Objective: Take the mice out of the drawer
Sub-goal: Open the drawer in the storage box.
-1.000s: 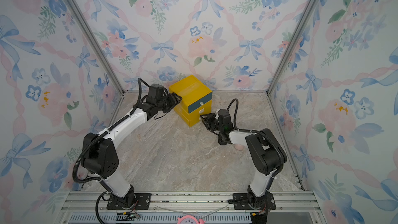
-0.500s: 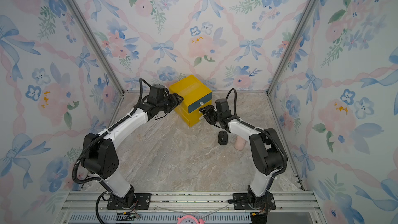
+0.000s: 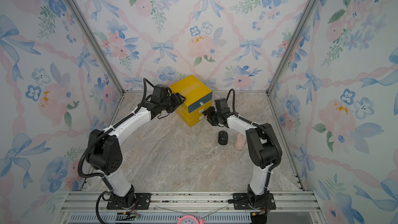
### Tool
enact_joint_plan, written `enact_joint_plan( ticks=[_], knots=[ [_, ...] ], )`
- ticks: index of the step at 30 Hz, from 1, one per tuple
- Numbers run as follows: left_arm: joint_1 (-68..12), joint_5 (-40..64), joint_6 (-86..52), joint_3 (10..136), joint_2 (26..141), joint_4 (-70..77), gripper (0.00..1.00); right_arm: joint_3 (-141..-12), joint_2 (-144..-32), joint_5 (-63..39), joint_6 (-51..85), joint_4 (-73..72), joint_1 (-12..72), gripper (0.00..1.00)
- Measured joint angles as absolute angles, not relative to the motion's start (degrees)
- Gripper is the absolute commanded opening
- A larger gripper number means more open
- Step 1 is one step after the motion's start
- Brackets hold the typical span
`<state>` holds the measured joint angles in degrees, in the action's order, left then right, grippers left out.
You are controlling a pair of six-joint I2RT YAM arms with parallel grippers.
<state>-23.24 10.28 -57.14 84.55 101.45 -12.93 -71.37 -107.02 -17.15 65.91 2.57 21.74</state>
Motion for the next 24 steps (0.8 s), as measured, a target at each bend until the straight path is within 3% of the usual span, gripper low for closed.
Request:
enact_joint_plan(
  ticks=[24],
  knots=[
    [-23.24,9.82,-57.32,84.79,101.95,-12.08,0.68,-78.48,-108.31,-17.08,64.45,6.63,21.93,0.61]
  ],
)
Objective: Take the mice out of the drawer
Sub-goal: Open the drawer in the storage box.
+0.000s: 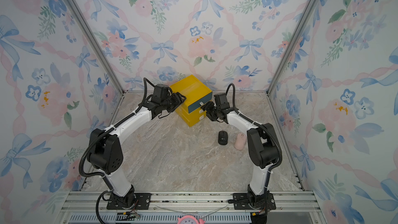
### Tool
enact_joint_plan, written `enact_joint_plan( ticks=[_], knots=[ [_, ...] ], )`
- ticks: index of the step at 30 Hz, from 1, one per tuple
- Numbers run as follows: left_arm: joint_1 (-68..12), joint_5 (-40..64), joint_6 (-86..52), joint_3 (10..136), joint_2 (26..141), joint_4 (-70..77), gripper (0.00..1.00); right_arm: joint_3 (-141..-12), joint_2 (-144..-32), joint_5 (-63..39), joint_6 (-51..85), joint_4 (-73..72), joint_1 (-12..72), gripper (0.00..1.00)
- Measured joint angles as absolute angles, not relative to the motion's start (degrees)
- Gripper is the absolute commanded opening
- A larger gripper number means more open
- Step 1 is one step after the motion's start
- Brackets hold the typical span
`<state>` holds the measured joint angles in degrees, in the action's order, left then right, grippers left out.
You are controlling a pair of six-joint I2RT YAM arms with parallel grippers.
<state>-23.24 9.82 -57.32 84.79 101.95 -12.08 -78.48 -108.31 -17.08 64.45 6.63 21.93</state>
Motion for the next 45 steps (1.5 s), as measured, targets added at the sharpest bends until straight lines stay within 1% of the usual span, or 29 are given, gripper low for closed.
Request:
enact_joint_plan(
  ticks=[7,18,29,34,39,42,45],
  knots=[
    [-23.24,9.13,-57.34,84.79,101.95,-11.94,0.68,-80.03,-110.56,-16.75,63.77,8.23,21.91,0.59],
    [-23.24,6.83,-57.34,84.79,101.95,-11.88,0.68,-79.48,-108.12,-13.34,60.07,13.1,21.96,0.57],
    [-23.24,6.22,-57.34,84.82,101.95,-11.88,0.68,-69.45,-97.32,-8.03,57.67,18.26,21.47,0.57],
    [-23.24,6.22,-57.32,84.99,101.97,-11.99,0.68,-66.04,-92.66,-5.67,56.4,21.56,21.43,0.59],
    [-23.24,6.46,-57.25,86.04,102.67,-12.53,0.7,-65.89,-88.62,-3.49,53.93,26.44,21.39,0.62],
    [-23.24,6.46,-57.08,86.21,102.67,-13.02,0.73,-65.49,-85.06,-3.14,52.93,27.55,20.64,0.64],
    [-23.24,7.11,-56.77,86.87,102.67,-13.96,0.75,-67.26,-83.99,-3.01,50.63,29.93,19.9,0.66]
  ],
)
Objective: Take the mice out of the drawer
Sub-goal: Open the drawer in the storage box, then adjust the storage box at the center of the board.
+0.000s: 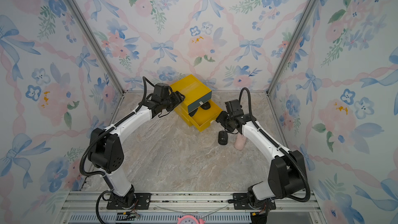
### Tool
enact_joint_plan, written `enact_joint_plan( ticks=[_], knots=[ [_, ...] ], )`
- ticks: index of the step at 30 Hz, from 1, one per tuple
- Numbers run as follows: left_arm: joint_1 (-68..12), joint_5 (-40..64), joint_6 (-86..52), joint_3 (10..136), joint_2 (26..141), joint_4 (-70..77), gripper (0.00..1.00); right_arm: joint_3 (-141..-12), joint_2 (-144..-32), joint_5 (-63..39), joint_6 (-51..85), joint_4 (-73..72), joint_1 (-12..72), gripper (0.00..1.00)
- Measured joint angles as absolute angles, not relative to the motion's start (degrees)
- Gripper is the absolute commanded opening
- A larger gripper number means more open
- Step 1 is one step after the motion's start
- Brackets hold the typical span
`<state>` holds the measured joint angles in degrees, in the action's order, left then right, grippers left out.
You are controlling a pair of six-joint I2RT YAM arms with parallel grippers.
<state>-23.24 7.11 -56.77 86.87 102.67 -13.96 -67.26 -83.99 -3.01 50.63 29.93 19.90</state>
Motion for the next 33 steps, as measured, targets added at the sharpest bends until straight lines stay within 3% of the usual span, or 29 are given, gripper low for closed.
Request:
enact_joint_plan(
  ticks=[7,14,20,26,33],
  knots=[
    [-23.24,7.79,-56.29,86.02,100.2,-14.9,0.77,-81.36,-86.8,-5.28,38.22,34.92,20.03,0.67],
    [-23.64,7.64,-55.99,76.12,87.26,-14.79,0.77,-96.47,-100.66,-11.44,21.54,37.52,22.31,0.61],
    [-26.57,7.16,-56.01,66.24,78.98,-14.94,0.75,-98.04,-109.3,-13.5,12.36,39.57,24.67,0.59],
    [-31.83,5.93,-56.25,62.76,79.7,-14.98,0.74,-99.39,-112.55,-13.67,10.28,38.41,25.45,0.59],
    [-32.32,3.33,-56.88,61.78,80.47,-14.87,0.74,-100.97,-113.91,-11.0,11.16,37.69,28.86,0.6]
  ],
)
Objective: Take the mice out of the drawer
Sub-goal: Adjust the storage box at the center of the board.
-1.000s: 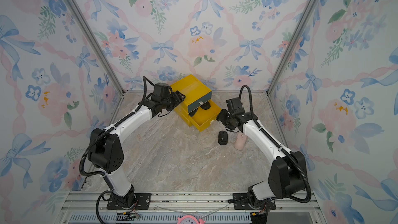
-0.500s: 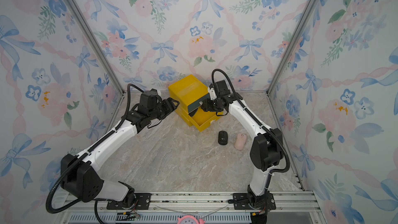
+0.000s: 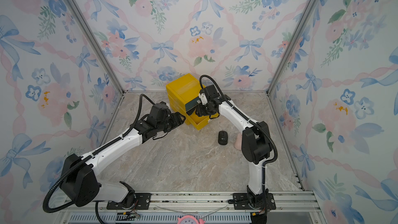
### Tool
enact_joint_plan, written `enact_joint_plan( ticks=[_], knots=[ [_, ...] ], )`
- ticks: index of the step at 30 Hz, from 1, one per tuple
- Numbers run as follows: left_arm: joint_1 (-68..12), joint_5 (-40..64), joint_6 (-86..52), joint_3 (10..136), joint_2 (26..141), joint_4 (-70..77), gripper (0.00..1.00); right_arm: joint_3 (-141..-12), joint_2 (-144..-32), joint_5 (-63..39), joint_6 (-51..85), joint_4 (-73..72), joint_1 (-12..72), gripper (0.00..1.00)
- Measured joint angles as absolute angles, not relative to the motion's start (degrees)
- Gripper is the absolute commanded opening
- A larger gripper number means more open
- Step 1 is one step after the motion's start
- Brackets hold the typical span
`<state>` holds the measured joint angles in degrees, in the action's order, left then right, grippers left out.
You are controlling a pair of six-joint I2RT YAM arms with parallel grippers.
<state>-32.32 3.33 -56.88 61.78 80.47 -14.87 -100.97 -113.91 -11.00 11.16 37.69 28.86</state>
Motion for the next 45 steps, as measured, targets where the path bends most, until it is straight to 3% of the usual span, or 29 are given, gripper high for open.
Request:
enact_joint_plan(
  ticks=[17,32,40,45],
  knots=[
    [-25.08,2.52,-57.3,57.54,78.5,-14.92,0.74,-100.09,-113.91,-5.45,13.06,40.58,37.39,0.59],
    [-22.46,7.99,-55.16,57.56,78.32,-14.92,0.73,-98.17,-112.71,-2.22,20.64,41.25,43.59,0.6],
    [-25.1,9.89,-53.6,58.94,80.23,-14.94,0.7,-91.94,-104.07,-2.09,24.8,39.92,39.11,0.66],
    [-27.59,10.09,-52.64,61.82,84.75,-14.92,0.64,-91.74,-102.41,-2.9,26.61,36.58,34.94,0.68]
  ],
)
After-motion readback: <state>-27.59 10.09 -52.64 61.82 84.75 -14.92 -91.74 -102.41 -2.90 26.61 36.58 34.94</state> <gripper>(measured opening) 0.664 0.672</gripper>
